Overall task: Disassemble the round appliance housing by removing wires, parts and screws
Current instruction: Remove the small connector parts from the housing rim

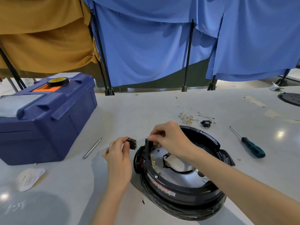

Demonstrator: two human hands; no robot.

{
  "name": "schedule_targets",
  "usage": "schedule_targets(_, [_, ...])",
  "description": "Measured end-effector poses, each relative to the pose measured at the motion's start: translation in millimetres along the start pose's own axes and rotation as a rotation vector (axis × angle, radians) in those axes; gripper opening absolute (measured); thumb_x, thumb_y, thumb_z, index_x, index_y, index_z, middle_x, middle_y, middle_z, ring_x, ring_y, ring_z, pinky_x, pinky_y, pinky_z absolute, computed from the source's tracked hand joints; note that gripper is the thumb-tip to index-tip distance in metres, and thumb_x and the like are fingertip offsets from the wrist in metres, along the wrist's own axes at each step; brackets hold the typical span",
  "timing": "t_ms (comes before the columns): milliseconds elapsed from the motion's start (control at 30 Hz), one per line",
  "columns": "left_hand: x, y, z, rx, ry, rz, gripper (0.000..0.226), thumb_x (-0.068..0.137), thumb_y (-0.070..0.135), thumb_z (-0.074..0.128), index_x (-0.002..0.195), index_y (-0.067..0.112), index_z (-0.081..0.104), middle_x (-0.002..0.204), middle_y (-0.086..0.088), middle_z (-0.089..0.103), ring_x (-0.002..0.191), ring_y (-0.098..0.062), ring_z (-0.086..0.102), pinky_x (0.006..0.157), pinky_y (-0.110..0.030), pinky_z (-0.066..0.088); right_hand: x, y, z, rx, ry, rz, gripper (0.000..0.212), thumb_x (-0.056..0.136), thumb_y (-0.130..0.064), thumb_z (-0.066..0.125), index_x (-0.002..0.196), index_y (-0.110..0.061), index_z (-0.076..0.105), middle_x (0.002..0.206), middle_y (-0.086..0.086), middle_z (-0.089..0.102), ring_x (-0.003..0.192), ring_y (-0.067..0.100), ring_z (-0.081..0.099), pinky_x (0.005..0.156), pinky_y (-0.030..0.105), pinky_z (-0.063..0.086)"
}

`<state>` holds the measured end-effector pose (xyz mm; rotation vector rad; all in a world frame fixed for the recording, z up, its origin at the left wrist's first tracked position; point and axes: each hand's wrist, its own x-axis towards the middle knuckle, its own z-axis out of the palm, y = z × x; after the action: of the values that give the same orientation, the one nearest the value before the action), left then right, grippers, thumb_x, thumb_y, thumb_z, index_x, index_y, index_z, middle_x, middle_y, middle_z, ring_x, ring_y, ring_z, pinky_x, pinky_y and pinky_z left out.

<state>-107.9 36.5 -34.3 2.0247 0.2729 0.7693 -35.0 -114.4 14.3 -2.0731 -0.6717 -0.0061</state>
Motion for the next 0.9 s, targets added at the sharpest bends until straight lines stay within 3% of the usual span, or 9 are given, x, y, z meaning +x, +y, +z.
schedule_targets(167, [-0.1, 20.3, 9.8, -0.157, -0.053, -0.043, 0.016, 0.098, 0.017, 0.047, 0.101, 0.019, 0.063, 0.108, -0.003, 0.063, 0.117, -0.030, 0.046, 0.102, -0.046, 0.036, -4.6, -18.0, -5.7, 0.101, -0.057, -0.085, 0.017, 0.080, -0.016, 0.076, 0.094, -0.008, 0.072, 0.078, 0.008, 0.071, 0.074, 0.026, 0.067, 0.075, 0.033, 0.054])
schedule_targets(233, [1.5, 29.8, 11.0, -0.222, -0.089, -0.037, 0.023, 0.096, 0.037, 0.046, 0.103, 0.024, 0.064, 0.108, 0.000, 0.064, 0.118, -0.031, 0.048, 0.102, -0.043, 0.038, -8.9, -21.4, -7.8, 0.178, -0.036, -0.093, 0.014, 0.082, -0.007, 0.073, 0.095, -0.003, 0.071, 0.080, 0.015, 0.072, 0.074, 0.028, 0.069, 0.076, 0.036, 0.058])
schedule_targets(367, [4.8, 41.4, 16.4, -0.214, -0.132, -0.032, 0.036, 0.084, 0.061, 0.053, 0.112, 0.039, 0.057, 0.104, 0.023, 0.065, 0.116, -0.016, 0.052, 0.102, -0.037, 0.037, -10.8, -19.0, -24.9, 0.297, 0.133, -0.009, 0.010, 0.081, -0.001, 0.072, 0.091, -0.003, 0.070, 0.069, 0.012, 0.071, 0.057, 0.017, 0.066, 0.062, 0.032, 0.058])
schedule_targets(433, [5.6, 37.2, 21.1, -0.182, -0.209, -0.094, 0.043, 0.085, 0.049, 0.064, 0.124, 0.035, 0.054, 0.108, 0.023, 0.065, 0.119, -0.013, 0.052, 0.101, -0.034, 0.037, -9.4, -8.5, -46.5, 0.343, 0.257, 0.057, 0.013, 0.080, 0.002, 0.072, 0.090, -0.004, 0.066, 0.062, 0.006, 0.070, 0.050, 0.014, 0.062, 0.053, 0.023, 0.054])
schedule_targets(500, [6.2, 30.5, 23.0, -0.212, -0.267, -0.181, 0.038, 0.084, 0.027, 0.072, 0.120, 0.029, 0.062, 0.111, 0.016, 0.067, 0.114, -0.008, 0.058, 0.092, -0.021, 0.041, -8.9, 10.9, -76.3, 0.355, 0.386, 0.149, 0.013, 0.081, 0.003, 0.071, 0.088, -0.004, 0.063, 0.058, 0.003, 0.070, 0.046, 0.013, 0.059, 0.049, 0.020, 0.050])
schedule_targets(567, [7.4, 27.3, 21.6, -0.274, -0.294, -0.251, 0.033, 0.081, 0.013, 0.074, 0.109, 0.030, 0.069, 0.106, 0.013, 0.070, 0.093, 0.001, 0.066, 0.076, -0.013, 0.047, -10.5, 38.7, -107.3, 0.299, 0.484, 0.271, 0.008, 0.083, 0.004, 0.068, 0.086, -0.003, 0.066, 0.055, 0.002, 0.068, 0.045, 0.014, 0.058, 0.048, 0.020, 0.048])
schedule_targets(633, [8.8, 27.2, 19.7, -0.292, -0.307, -0.280, 0.034, 0.080, 0.007, 0.073, 0.103, 0.032, 0.071, 0.101, 0.009, 0.072, 0.067, 0.001, 0.066, 0.063, -0.014, 0.051, -13.9, 70.3, -130.5, 0.208, 0.542, 0.404, 0.009, 0.087, 0.004, 0.062, 0.090, -0.001, 0.070, 0.058, 0.007, 0.066, 0.048, 0.018, 0.057, 0.049, 0.023, 0.046])
schedule_targets(767, [11.5, 27.0, 19.2, -0.319, -0.286, -0.314, 0.035, 0.078, 0.003, 0.072, 0.101, 0.029, 0.074, 0.101, -0.008, 0.073, 0.081, -0.020, 0.067, 0.090, -0.043, 0.053, -24.8, 122.3, -141.2, 0.085, 0.468, 0.622, 0.008, 0.089, 0.003, 0.060, 0.090, 0.005, 0.067, 0.060, 0.012, 0.066, 0.049, 0.019, 0.055, 0.047, 0.026, 0.042])
schedule_targets(900, [11.3, 22.6, 20.3, -0.344, -0.276, -0.315, 0.034, 0.078, 0.004, 0.072, 0.100, 0.030, 0.075, 0.099, -0.004, 0.075, 0.100, -0.028, 0.068, 0.100, -0.051, 0.045, -25.4, 145.4, -131.5, -0.005, 0.443, 0.701, 0.016, 0.090, -0.005, 0.062, 0.078, 0.002, 0.071, 0.051, 0.010, 0.060, 0.048, 0.020, 0.053, 0.051, 0.027, 0.044])
